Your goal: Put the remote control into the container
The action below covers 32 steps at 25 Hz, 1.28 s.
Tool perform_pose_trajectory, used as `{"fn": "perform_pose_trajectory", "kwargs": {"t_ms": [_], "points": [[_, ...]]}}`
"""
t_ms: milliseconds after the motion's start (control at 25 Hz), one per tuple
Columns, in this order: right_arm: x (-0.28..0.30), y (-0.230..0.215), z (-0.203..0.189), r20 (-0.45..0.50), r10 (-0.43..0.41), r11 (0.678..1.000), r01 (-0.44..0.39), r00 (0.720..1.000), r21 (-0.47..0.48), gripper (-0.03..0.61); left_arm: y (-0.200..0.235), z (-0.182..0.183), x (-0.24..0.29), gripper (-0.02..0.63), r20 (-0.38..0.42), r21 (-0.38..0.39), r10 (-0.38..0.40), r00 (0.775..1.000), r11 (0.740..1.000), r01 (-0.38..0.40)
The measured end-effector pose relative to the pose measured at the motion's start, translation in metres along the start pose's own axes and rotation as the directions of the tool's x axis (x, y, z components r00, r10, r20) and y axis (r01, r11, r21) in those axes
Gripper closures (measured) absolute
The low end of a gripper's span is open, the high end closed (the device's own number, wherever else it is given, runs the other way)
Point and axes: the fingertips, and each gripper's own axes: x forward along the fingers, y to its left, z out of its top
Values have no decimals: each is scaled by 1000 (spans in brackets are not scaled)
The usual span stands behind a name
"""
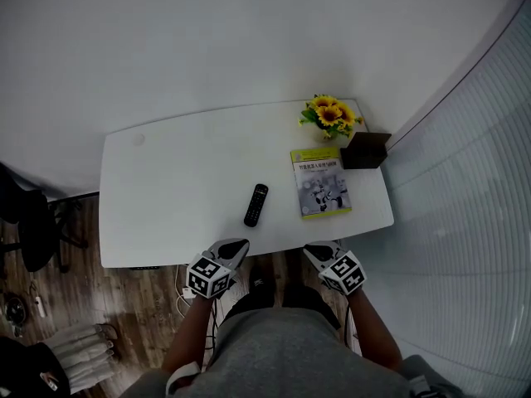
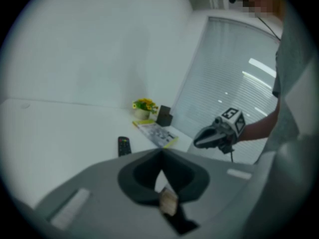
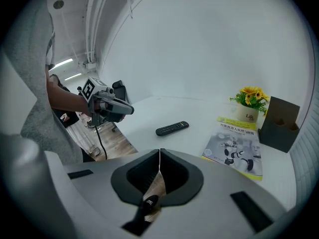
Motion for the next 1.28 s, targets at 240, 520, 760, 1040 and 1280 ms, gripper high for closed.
{"fn": "perform_pose_trajectory", "kwargs": {"t_ms": [240, 520, 760, 1040, 1280], "points": [[5, -19, 8, 18, -9, 1000, 9, 1000, 18, 560, 12, 8, 9, 612, -17, 6, 3, 1000, 1000, -3], [23, -37, 15, 22, 38, 999, -38, 999, -2, 560, 22, 15, 26, 612, -11, 1, 48, 999, 999, -48], [36, -52, 28, 5, 110, 993, -109, 994, -53, 560, 27, 18, 44, 612, -26, -29, 87, 996, 996, -88], [41, -68, 33, 3, 153, 987, -152, 988, -59, 560, 35, 12, 61, 612, -95, -32, 138, 986, 989, -141], [44, -77, 27, -1, 165, 986, -165, 986, -37, 560, 57, -1, 77, 407, -205, 43, 242, 949, 970, -238]]}}
